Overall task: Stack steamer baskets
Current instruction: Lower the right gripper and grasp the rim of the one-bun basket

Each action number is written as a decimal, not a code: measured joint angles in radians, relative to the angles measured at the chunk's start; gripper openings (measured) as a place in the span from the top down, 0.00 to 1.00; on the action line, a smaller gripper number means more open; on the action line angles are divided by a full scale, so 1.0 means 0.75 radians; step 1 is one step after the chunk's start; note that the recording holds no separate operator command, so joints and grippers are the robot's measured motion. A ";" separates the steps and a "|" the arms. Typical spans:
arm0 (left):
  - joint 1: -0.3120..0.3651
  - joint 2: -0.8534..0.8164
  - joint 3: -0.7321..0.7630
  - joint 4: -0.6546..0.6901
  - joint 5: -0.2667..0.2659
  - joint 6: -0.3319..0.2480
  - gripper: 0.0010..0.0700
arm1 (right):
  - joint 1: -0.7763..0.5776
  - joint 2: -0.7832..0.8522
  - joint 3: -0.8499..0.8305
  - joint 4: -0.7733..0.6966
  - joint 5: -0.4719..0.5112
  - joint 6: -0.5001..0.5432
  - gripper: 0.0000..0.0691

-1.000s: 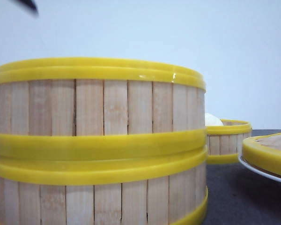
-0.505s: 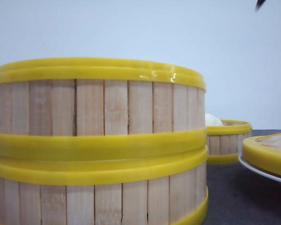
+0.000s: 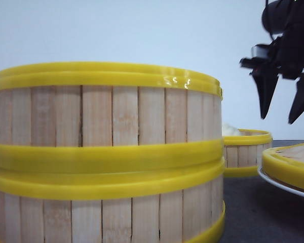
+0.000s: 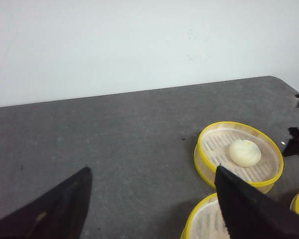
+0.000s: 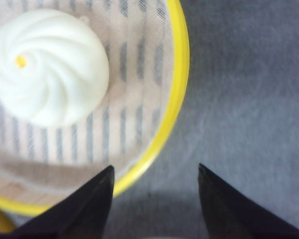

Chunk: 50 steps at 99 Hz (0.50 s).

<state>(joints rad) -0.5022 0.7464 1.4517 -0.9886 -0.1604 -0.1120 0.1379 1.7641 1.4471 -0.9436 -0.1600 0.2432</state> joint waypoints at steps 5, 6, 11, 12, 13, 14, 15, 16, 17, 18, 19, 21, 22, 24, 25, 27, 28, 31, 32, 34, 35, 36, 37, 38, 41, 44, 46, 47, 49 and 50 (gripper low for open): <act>0.000 0.000 0.000 -0.001 0.001 0.000 0.33 | 0.009 0.027 0.000 0.023 0.001 0.012 0.55; 0.000 0.000 0.000 -0.001 0.001 0.000 0.33 | 0.010 0.034 0.000 0.027 0.001 0.015 0.55; 0.000 0.000 0.000 -0.006 0.000 0.001 0.33 | 0.020 0.062 0.000 0.051 0.001 0.031 0.55; 0.000 0.000 0.000 -0.007 0.000 0.000 0.33 | 0.021 0.066 0.000 0.057 0.001 0.033 0.55; 0.000 0.000 0.000 -0.009 0.000 0.000 0.33 | 0.022 0.069 0.000 0.061 0.001 0.036 0.55; 0.000 0.000 0.000 -0.010 0.000 0.000 0.33 | 0.025 0.074 0.000 0.066 0.001 0.038 0.56; 0.000 0.000 0.000 -0.012 0.000 0.001 0.33 | 0.026 0.079 0.000 0.069 0.001 0.041 0.56; 0.000 0.000 0.000 -0.015 0.000 0.000 0.33 | 0.027 0.083 0.000 0.073 0.001 0.045 0.57; 0.000 0.000 0.000 -0.017 0.000 0.000 0.33 | 0.027 0.086 0.000 0.076 0.001 0.047 0.57; 0.000 0.000 0.000 -0.020 0.000 0.000 0.33 | 0.028 0.091 0.000 0.079 0.001 0.049 0.58; 0.000 0.000 0.000 -0.023 0.000 0.000 0.33 | 0.030 0.095 0.000 0.080 0.005 0.054 0.59; 0.000 0.000 0.000 -0.029 0.000 0.000 0.33 | 0.033 0.103 0.000 0.081 0.007 0.060 0.60; 0.000 0.000 0.000 -0.032 0.000 0.000 0.33 | 0.033 0.107 0.000 0.081 0.008 0.063 0.61; 0.000 0.000 0.000 -0.039 0.000 0.001 0.33 | 0.032 0.114 0.000 0.081 0.010 0.069 0.62; 0.000 0.000 0.000 -0.043 0.000 0.000 0.33 | 0.032 0.122 0.000 0.081 0.009 0.073 0.62; 0.000 0.000 0.000 -0.047 0.000 0.000 0.33 | 0.032 0.131 0.000 0.081 0.009 0.081 0.63; 0.000 0.000 0.000 -0.048 0.000 0.000 0.33 | 0.032 0.135 0.000 0.081 0.008 0.084 0.63; 0.000 0.000 0.000 -0.054 0.000 0.000 0.33 | 0.032 0.150 0.000 0.081 0.007 0.095 0.64; 0.000 0.000 0.000 -0.055 0.000 0.001 0.33 | 0.032 0.155 0.000 0.080 0.008 0.098 0.65; 0.000 0.000 0.000 -0.059 0.000 0.001 0.33 | 0.032 0.165 0.000 0.076 0.008 0.103 0.66; 0.000 0.000 0.000 -0.061 0.000 0.001 0.33 | 0.032 0.170 0.000 0.075 0.008 0.105 0.67; 0.000 0.000 0.000 -0.062 0.000 0.000 0.33 | 0.032 0.174 0.000 0.073 0.007 0.107 0.68; 0.000 0.000 0.000 -0.066 0.000 0.001 0.33 | 0.032 0.178 0.000 0.070 0.007 0.107 0.69; 0.000 0.000 0.000 -0.068 0.000 0.001 0.33 | 0.032 0.182 0.000 0.067 0.008 0.109 0.70; 0.000 0.000 0.000 -0.076 0.000 0.001 0.33 | 0.032 0.191 0.000 0.063 0.004 0.120 0.74; 0.000 0.000 0.000 -0.084 0.000 0.001 0.33 | 0.032 0.194 0.000 0.064 0.008 0.133 0.80; 0.000 0.000 0.000 -0.087 0.000 0.001 0.33 | 0.032 0.194 0.000 0.064 0.012 0.142 0.83; 0.000 0.000 0.000 -0.088 0.000 0.001 0.33 | 0.032 0.194 0.000 0.064 0.015 0.146 0.85; 0.000 0.000 0.000 -0.089 0.000 0.002 0.33 | 0.032 0.193 0.001 0.067 0.012 0.152 0.88; 0.000 0.000 0.000 -0.090 0.000 0.003 0.33 | 0.032 0.192 0.001 0.071 0.009 0.155 0.89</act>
<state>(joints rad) -0.5022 0.7464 1.4517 -1.0557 -0.1604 -0.1101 0.1616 1.9080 1.4475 -0.8906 -0.1535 0.3592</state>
